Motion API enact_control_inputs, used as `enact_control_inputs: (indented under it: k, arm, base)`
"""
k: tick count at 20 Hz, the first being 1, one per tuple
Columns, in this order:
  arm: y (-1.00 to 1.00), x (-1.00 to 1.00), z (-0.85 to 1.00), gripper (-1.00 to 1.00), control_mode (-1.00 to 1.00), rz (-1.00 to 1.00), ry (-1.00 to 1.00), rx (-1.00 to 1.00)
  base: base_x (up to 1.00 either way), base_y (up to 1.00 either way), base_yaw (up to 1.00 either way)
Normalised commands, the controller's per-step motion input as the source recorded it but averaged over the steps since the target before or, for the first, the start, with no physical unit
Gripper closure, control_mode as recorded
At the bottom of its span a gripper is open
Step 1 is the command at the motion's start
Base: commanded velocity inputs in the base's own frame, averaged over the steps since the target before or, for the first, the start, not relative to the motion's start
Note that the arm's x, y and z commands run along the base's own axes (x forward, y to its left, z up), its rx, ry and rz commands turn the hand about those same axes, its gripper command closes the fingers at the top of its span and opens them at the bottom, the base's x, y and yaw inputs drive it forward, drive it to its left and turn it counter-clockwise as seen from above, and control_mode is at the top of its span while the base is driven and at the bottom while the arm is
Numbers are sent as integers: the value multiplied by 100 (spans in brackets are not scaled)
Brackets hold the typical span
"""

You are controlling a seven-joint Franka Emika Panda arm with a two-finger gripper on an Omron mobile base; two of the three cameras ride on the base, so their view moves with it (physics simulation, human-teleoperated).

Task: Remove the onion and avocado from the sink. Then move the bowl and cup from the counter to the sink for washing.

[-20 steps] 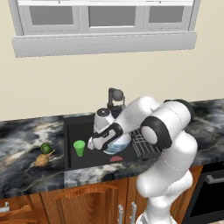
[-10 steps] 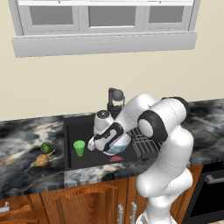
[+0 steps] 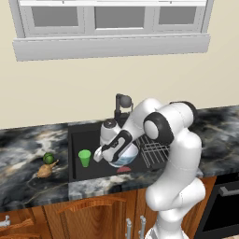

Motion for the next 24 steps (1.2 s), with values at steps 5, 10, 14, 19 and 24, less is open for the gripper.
enact_control_inputs:
  k: [5,10,14,19,24]
  arm:
    - [0,13,-17,100,-100,0,1,0]
    - [0,13,-15,100,-100,0,0,0]
    - [0,13,-17,100,-100,-1,0,0]
    - [0,14,-15,100,-100,-3,0,0]
    - [0,14,-15,100,-100,-4,0,0]
  base:
    - [0,0,0]
    - [0,0,0]
    - [0,0,0]
    - [0,0,0]
    - [0,0,0]
